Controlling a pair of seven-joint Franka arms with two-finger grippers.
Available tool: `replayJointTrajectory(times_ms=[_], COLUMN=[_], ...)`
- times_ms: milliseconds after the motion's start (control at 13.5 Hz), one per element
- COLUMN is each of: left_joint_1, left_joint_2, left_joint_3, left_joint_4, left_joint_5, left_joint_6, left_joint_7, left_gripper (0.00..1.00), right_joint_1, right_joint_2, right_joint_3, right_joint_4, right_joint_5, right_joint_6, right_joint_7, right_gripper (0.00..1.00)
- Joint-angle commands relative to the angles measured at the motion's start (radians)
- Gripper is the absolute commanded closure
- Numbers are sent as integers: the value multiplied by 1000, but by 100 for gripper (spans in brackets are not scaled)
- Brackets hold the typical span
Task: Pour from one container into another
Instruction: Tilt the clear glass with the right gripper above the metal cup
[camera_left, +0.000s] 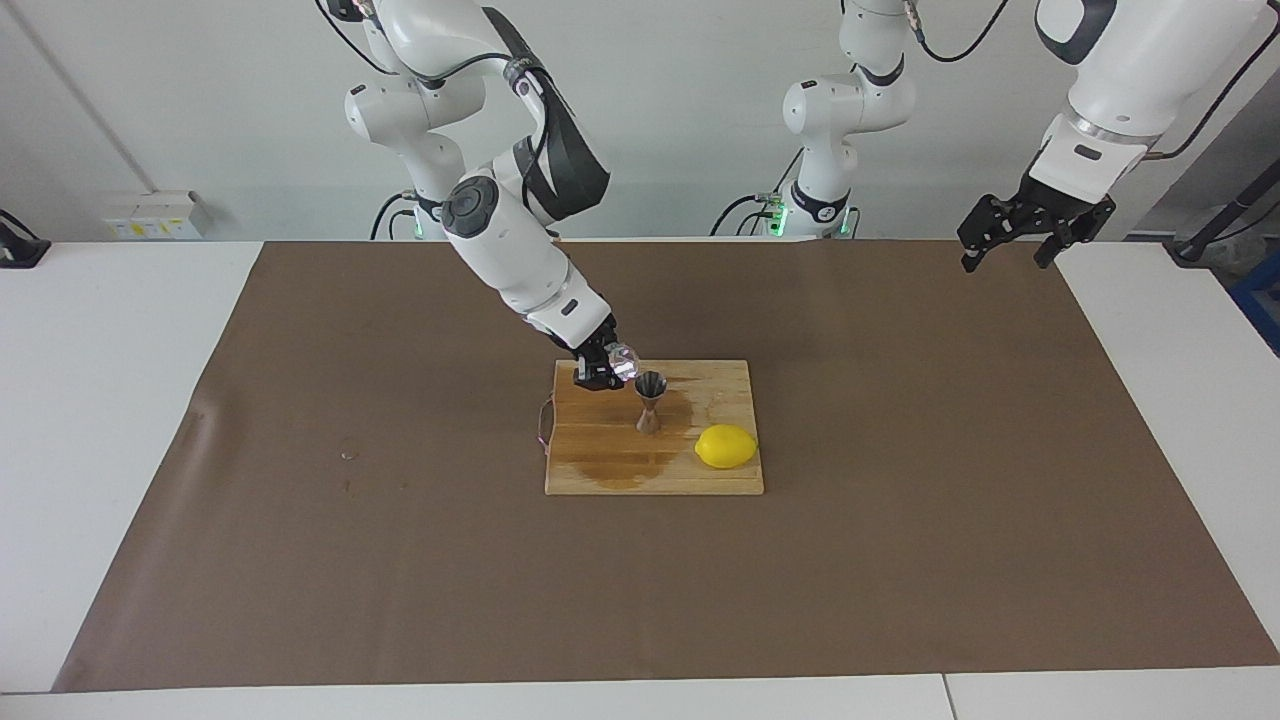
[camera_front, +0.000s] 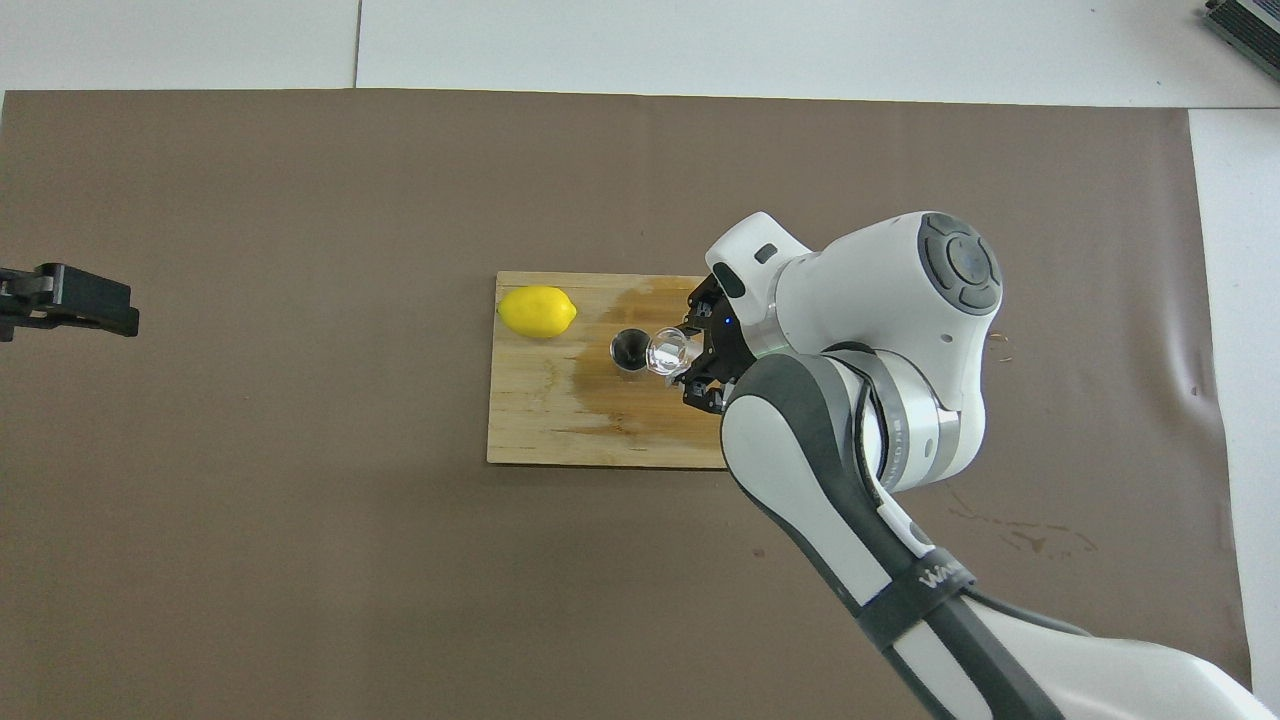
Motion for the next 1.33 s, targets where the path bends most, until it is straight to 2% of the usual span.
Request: replayJointTrajectory(times_ms=[0, 886, 1256], left_joint_1=[2, 2, 2], left_joint_2=[-20, -20, -20], left_joint_3=[1, 1, 1], left_joint_4=[-20, -20, -20], left_joint_5=[10, 10, 10], left_joint_6=[-5, -6, -5], left_joint_7=[12, 12, 12], left_gripper=[0, 0, 0], right_joint_1=[6, 20, 19], right_joint_2=[-14, 35, 49], right_joint_3=[0, -2, -3], right_joint_4=[-15, 15, 46], right_joint_5=[-35, -38, -70], right_joint_6=[43, 114, 88], right_joint_7=[63, 184, 198], right_gripper=[100, 100, 100])
